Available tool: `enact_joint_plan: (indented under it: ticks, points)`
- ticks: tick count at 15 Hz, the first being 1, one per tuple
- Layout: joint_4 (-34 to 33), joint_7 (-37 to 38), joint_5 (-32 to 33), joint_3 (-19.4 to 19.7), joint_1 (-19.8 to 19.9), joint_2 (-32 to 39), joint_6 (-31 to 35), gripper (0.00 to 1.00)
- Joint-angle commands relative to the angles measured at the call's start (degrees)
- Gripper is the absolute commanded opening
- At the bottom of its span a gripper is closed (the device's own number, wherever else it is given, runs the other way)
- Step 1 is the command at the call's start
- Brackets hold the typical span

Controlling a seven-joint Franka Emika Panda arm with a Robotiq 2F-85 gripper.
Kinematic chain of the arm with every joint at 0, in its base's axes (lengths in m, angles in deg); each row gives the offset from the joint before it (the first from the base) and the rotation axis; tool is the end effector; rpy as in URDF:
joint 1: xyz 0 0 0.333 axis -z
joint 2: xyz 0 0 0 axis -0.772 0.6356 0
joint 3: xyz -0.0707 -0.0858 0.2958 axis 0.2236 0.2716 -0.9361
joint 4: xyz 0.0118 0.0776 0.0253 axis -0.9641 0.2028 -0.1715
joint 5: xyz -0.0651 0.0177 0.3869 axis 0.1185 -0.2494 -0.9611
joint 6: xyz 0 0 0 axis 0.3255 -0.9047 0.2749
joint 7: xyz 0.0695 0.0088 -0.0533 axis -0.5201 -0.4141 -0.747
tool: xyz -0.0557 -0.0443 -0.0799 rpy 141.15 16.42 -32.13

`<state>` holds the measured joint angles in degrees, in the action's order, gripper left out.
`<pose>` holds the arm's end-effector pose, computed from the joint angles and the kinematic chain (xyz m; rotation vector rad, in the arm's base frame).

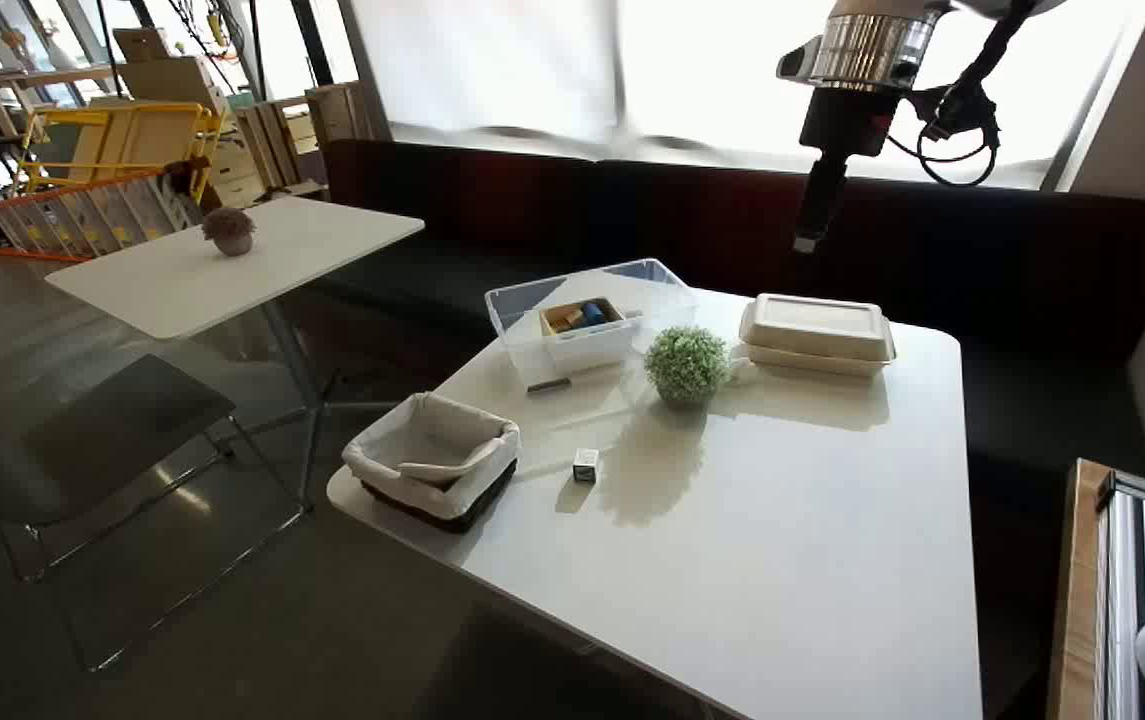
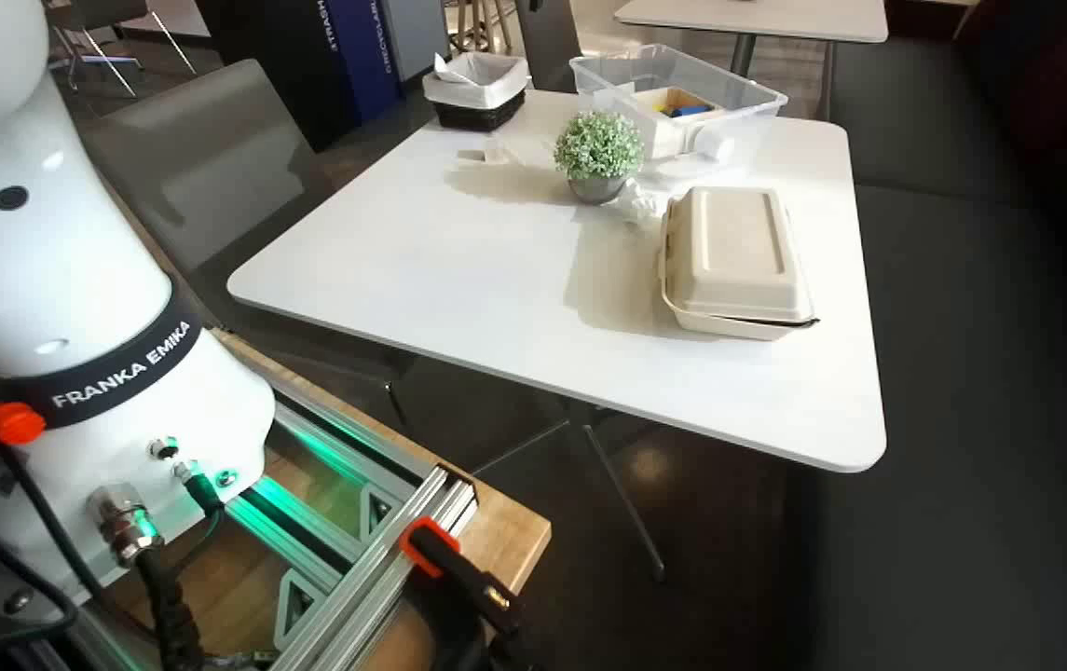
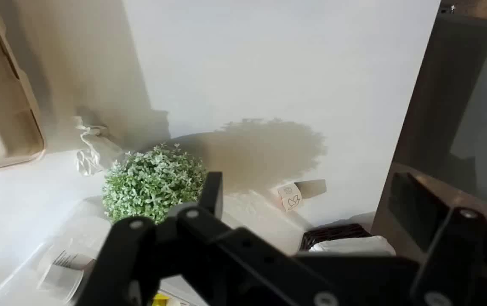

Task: Move the container to the left.

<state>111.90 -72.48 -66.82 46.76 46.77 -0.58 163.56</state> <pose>0.4145 -0.0954 0.4158 -2.8837 -0.3542 -0.1458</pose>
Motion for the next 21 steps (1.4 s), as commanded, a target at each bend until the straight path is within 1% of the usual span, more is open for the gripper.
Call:
enact_joint_plan:
  ticks: [1, 16, 17, 18, 21]
  points:
    - [-0.10, -0.56, -0.75, -1.73, 1.81, 0.20, -0.23, 1.00]
    - [-0.11, -0.56, -0.74, -1.73, 1.81, 0.20, -0.23, 1.00]
    - [-0.38, -0.44, -1.88, -1.69, 1.59, 0.93, 0.08, 1.00]
    - [-1.02, -0.20, -4.90, -1.29, 1.05, 2.77, 1.49, 1.00]
    - [-3.02, 0.49, -11.11, -0.87, 0.98, 7.43, 5.26, 1.00]
